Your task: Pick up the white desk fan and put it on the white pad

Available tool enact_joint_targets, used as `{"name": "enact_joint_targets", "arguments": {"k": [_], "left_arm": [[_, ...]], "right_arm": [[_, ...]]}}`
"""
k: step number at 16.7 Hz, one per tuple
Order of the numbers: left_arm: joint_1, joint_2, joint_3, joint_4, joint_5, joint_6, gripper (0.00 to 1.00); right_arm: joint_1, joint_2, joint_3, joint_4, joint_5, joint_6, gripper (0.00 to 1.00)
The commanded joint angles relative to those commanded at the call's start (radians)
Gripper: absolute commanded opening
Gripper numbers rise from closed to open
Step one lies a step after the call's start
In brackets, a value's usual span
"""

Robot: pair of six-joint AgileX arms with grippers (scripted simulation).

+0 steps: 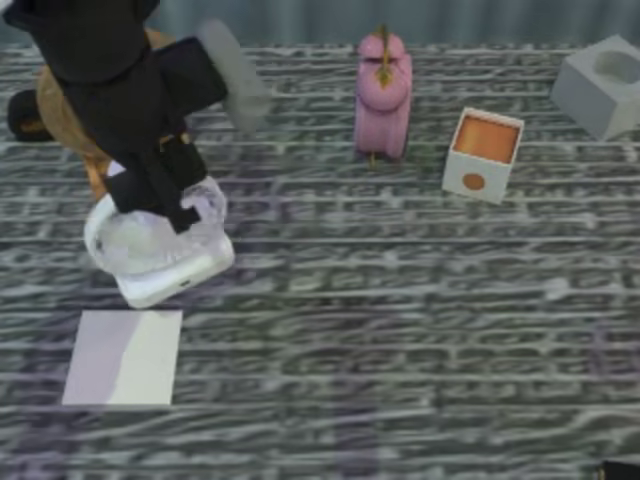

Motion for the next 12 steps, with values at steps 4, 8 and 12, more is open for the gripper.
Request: {"name": "enact_joint_targets", "arguments": {"k": [4, 8, 12], "left_arm": [[0.076, -0.078, -0.155, 0.016, 0.007, 0.358, 0.0], [0.131, -0.124, -0.268, 0.021, 0.012, 0.57, 0.0], [0.145, -0.135, -0.3, 0.023, 0.013, 0.619, 0.0]], "right_arm": [[0.0, 0.0, 0.0, 0.0, 0.0, 0.0, 1.0], [0.0, 0.0, 0.0, 0.0, 0.0, 0.0, 1.0], [0.0, 0.0, 0.0, 0.0, 0.0, 0.0, 1.0]]}}
